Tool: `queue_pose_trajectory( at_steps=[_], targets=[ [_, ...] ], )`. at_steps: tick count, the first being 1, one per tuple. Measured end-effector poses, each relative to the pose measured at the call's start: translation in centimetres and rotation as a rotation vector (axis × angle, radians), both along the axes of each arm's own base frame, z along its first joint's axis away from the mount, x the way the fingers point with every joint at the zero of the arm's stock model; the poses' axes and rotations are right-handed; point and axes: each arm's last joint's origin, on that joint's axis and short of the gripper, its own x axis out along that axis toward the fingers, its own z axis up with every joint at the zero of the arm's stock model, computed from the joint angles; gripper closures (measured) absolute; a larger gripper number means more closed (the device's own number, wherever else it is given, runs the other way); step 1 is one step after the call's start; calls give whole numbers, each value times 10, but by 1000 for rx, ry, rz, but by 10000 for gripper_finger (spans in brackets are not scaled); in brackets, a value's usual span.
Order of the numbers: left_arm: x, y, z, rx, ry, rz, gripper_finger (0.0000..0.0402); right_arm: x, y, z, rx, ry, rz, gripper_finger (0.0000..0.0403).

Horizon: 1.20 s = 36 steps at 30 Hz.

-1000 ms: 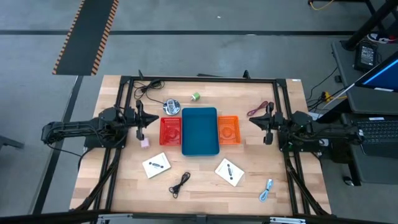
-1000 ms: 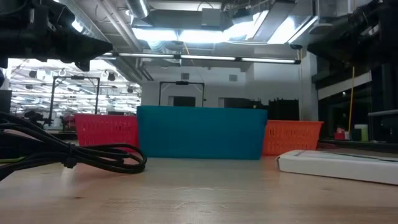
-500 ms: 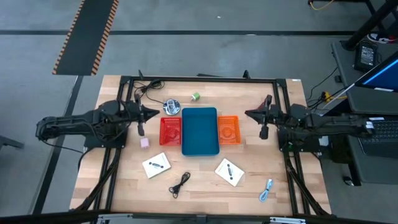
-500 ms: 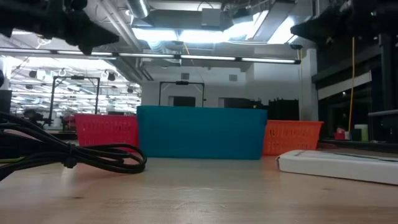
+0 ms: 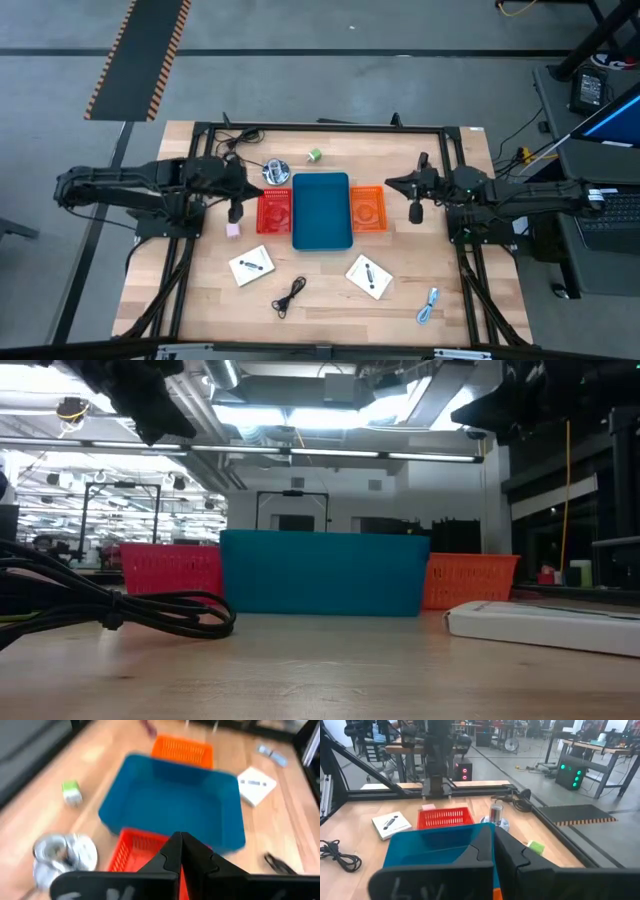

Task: Pick and place items into bin
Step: Put the white charger adapter into the blue bin

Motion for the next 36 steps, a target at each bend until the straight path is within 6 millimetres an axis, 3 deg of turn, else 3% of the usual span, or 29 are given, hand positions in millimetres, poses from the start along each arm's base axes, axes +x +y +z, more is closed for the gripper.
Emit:
queue_pose_trajectory(
  at_steps=[11, 20, 36],
  targets=[
    [22, -28, 34, -83, 383, 56, 400, 8, 0, -7, 4, 53, 0, 403],
    [28, -54, 18, -125, 622, 39, 398, 15, -1, -16, 2, 111, 2, 402],
    [30, -54, 8, -52, 724, 91, 397, 28, -1, -20, -53, 114, 12, 402]
  ],
)
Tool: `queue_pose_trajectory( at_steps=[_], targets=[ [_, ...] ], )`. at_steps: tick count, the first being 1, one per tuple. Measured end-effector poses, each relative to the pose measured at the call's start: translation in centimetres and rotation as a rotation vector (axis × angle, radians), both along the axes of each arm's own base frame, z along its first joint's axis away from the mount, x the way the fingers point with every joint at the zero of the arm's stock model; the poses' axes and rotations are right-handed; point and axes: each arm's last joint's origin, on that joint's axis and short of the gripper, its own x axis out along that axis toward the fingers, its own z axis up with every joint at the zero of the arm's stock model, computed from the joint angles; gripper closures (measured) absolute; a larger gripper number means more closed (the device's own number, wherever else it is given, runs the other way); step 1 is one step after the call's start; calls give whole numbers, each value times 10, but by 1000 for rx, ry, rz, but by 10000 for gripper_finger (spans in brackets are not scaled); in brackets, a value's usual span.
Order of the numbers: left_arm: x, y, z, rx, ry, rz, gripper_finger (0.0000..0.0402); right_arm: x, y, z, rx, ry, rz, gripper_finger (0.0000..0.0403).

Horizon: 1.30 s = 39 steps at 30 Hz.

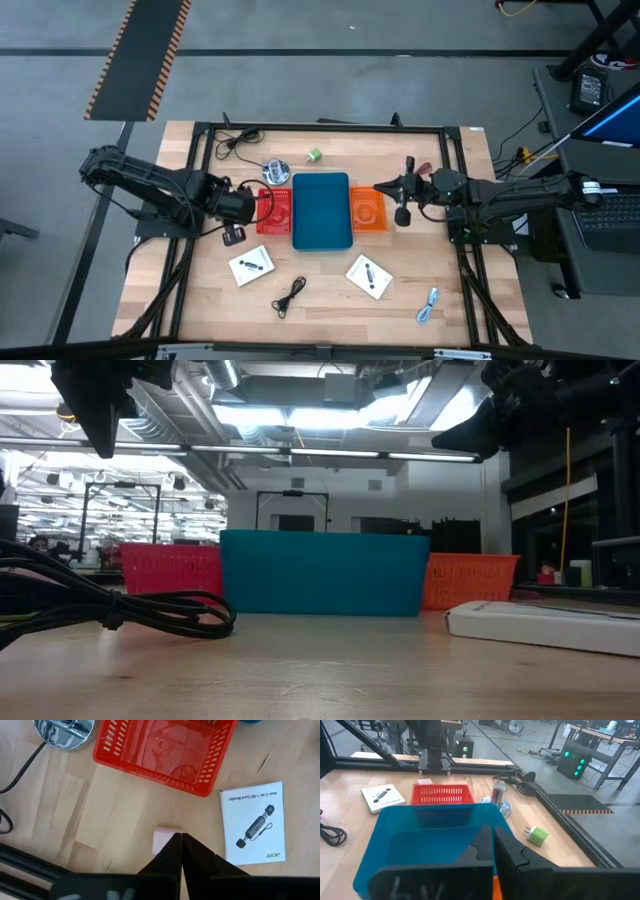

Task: Pick and place items into bin
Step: Put the white charger adapter into the blue bin

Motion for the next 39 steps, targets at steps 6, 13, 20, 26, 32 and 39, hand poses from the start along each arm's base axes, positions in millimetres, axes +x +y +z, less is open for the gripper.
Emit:
queue_pose_trajectory(
  at_steps=[6, 13, 20, 26, 32, 39],
  targets=[
    [0, 0, 0, -3, -3, 13, 397, 1, 0, 1, 0, -11, 0, 402],
    [-1, 0, 0, -4, 3, 28, 373, 1, 0, 1, 0, -11, 0, 402],
    [-2, 0, 0, -6, 12, 52, 290, 1, 0, 1, -1, -11, -1, 402],
    [-5, -3, -6, 35, 19, 60, 234, 1, 0, 1, 3, -12, -1, 402],
    [-14, -7, -29, 65, 101, 60, 197, 1, 0, 1, 3, -12, -2, 402],
    [-21, -14, -48, 69, 138, 61, 197, 1, 0, 1, 3, -13, -2, 403]
  ],
)
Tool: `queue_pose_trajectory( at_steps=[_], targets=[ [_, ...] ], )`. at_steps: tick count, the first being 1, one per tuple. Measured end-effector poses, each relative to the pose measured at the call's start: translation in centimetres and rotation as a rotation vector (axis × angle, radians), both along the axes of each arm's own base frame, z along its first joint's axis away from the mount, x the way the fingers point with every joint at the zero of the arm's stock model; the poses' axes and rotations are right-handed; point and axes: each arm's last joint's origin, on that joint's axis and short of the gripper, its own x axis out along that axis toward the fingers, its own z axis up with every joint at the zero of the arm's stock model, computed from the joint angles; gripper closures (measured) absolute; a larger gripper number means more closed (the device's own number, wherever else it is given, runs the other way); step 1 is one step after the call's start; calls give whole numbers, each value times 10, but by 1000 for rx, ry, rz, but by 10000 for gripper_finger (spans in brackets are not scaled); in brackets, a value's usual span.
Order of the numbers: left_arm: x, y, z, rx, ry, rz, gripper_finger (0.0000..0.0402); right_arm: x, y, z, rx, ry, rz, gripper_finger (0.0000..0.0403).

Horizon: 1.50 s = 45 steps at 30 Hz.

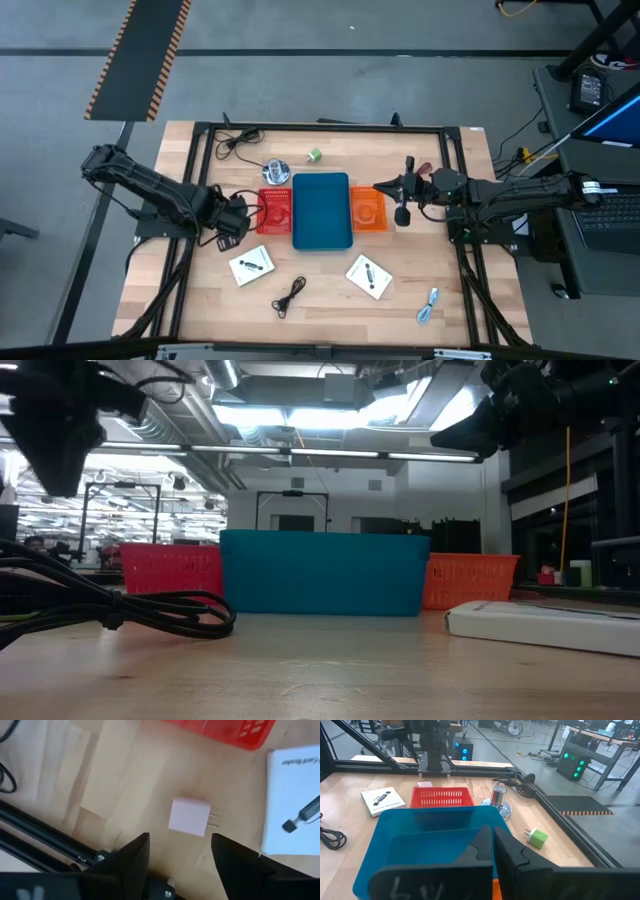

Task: Pick and place items into bin
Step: Put the white charger adapter into the blue bin

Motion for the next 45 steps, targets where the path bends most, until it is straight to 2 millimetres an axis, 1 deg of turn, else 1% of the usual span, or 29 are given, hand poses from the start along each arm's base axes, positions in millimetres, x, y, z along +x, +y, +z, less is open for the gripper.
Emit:
queue_pose_trajectory(
  at_steps=[8, 12, 15, 19, 24, 35, 40, 45],
  targets=[
    [-6, -8, -33, 7, -19, -64, 201, 0, 0, 0, 0, 0, 0, 402],
    [-8, -8, -39, 35, -24, -76, 201, 0, 0, 0, 0, -1, 0, 402],
    [-9, -8, -42, 36, -18, -54, 201, 0, 0, 0, 0, -1, 0, 402],
    [-10, -9, -50, -9, -27, -34, 201, 0, 0, 0, 0, -1, 0, 402],
    [-6, -11, -61, -39, -88, -82, 201, 0, 0, 0, 0, -1, 0, 402],
    [-13, -7, -71, -13, -46, -74, 201, 0, 0, 0, 0, 0, 0, 402],
    [-13, -6, -71, 15, -57, -73, 201, 0, 0, 0, 0, 0, 0, 402],
    [-13, -7, -71, -21, -43, -74, 201, 0, 0, 0, 0, 0, 0, 402]
  ],
)
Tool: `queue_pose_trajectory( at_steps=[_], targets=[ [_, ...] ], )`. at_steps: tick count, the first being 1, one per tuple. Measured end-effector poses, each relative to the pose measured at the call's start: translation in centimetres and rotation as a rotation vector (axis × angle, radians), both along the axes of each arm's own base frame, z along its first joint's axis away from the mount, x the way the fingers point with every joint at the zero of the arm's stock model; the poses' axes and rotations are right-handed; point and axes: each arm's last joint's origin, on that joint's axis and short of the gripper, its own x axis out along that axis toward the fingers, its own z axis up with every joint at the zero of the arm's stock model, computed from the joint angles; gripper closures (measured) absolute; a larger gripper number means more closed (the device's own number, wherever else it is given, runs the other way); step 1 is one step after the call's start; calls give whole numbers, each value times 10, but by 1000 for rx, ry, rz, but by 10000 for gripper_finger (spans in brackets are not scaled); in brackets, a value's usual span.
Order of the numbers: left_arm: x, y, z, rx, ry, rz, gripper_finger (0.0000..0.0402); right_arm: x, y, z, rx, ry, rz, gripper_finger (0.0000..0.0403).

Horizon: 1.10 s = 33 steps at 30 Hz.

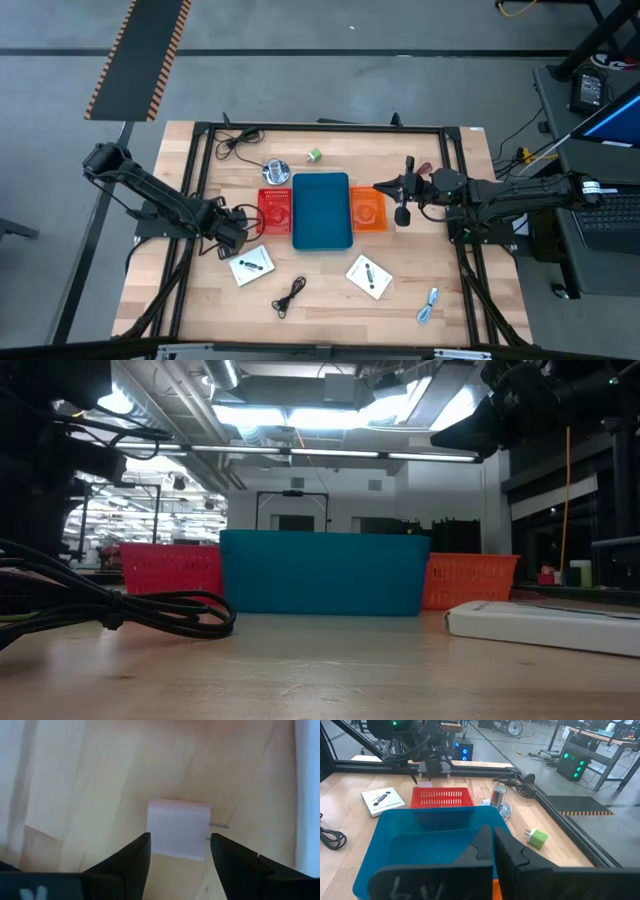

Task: Pick and place items into bin
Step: Put the white charger adapter into the blue bin

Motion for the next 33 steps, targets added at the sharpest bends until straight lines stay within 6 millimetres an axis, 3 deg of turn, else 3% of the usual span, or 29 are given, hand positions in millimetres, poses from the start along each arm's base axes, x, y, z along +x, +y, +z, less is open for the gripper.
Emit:
queue_pose_trajectory(
  at_steps=[24, 33],
  targets=[
    [0, 0, 0, -25, -13, 107, 201, 0, 0, 0, 0, 0, 0, 402],
    [0, -1, 0, -65, -64, 405, 201, 0, 0, 0, 0, 0, 0, 402]
  ],
)
